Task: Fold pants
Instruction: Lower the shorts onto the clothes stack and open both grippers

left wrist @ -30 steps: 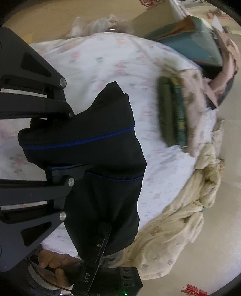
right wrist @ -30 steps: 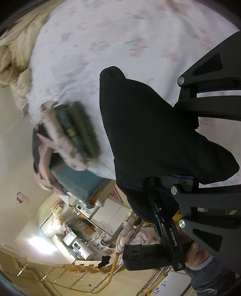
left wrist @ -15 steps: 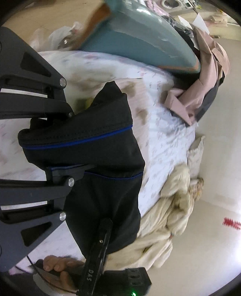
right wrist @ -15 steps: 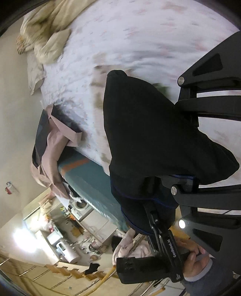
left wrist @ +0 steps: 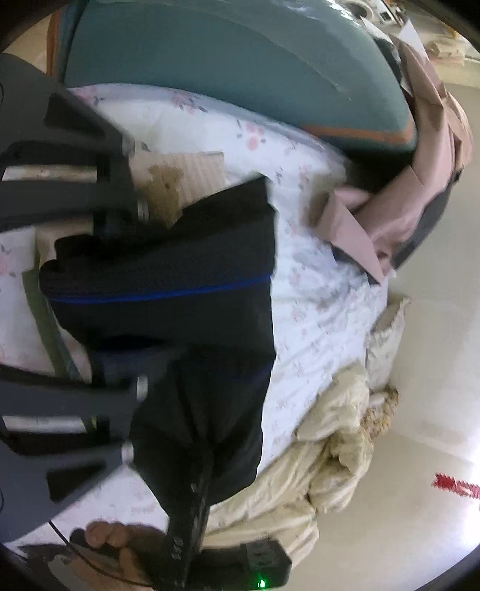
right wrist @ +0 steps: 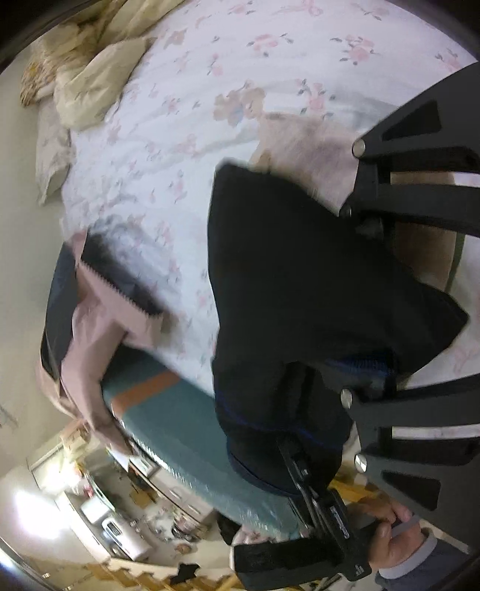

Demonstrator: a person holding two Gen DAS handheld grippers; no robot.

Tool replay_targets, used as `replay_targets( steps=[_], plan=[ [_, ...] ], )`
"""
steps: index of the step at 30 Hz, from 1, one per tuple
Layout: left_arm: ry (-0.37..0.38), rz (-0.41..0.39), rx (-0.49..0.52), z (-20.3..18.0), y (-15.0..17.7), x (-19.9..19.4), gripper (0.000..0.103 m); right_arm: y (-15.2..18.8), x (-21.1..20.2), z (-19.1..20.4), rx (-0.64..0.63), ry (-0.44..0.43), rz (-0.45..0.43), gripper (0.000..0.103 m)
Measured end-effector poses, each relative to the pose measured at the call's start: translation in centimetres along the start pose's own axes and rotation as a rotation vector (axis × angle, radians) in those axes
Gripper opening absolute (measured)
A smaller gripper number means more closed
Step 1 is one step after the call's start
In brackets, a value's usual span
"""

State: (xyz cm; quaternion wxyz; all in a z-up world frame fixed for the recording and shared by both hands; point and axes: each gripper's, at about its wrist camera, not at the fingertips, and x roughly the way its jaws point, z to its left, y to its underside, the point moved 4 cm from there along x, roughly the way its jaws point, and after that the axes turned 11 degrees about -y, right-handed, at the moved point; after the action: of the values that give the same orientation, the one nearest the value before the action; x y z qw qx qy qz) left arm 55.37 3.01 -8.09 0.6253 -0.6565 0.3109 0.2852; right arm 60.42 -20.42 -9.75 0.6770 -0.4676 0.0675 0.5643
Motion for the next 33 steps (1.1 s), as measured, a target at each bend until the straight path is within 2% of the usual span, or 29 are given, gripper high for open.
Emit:
replay_targets(
  steps=[1,2,3,4,6,8,10,12,16,21,24,28,33],
  plan=[
    [-0.017,-0.003,-0.005,0.4,0.2,0.2,0.071,0.3,-0.5,-0.9,0.007,0.023,-0.018,0.061],
    [-0.037,-0.013,-0.012,0.9,0.5,0.2,0.083,0.5,-1.1,-1.7,0.023,0.046,-0.042,0.074],
    [-0.067,-0.032,-0.015,1.5,0.7,0.0,0.086,0.7,-1.5,-2.2,0.031,0.051,-0.053,0.079],
    [-0.08,-0.046,-0.022,1.9,0.7,-0.2,0.087,0.9,-1.9,-2.7,0.038,0.045,-0.058,0.079],
    [-0.094,-0.057,-0.035,2.5,0.9,-0.8,0.087,1.1,-2.6,-3.0,0.026,0.079,-0.064,0.079],
    [-0.138,-0.072,-0.013,2.8,1.1,-1.4,0.087,1.1,-3.9,-3.0,0.018,0.118,-0.097,0.079],
    [-0.258,-0.086,0.005,3.7,1.3,-1.9,0.087,1.2,-5.3,-3.8,0.036,0.227,-0.118,0.079],
    [-0.328,-0.084,-0.033,5.1,1.6,-2.6,0.087,1.5,-6.5,-4.2,0.074,0.23,-0.118,0.079],
    [-0.276,-0.102,-0.111,5.9,2.4,-5.8,0.087,2.4,-9.7,-2.1,0.044,0.21,-0.136,0.079],
    [-0.274,-0.128,-0.109,4.9,4.3,-10.8,0.087,4.5,-13.4,2.4,-0.003,0.172,-0.161,0.08],
    [-0.277,-0.188,-0.108,4.0,6.3,-15.2,0.087,6.7,-15.8,6.1,-0.028,0.147,-0.193,0.08],
    [-0.291,-0.247,-0.138,2.8,9.4,-20.9,0.087,10.7,-18.6,11.5,-0.106,0.181,-0.224,0.08],
    [-0.258,-0.302,-0.132,0.4,14.6,-27.6,0.088,16.2,-21.8,17.6,-0.191,0.204,-0.264,0.083]
  ],
)
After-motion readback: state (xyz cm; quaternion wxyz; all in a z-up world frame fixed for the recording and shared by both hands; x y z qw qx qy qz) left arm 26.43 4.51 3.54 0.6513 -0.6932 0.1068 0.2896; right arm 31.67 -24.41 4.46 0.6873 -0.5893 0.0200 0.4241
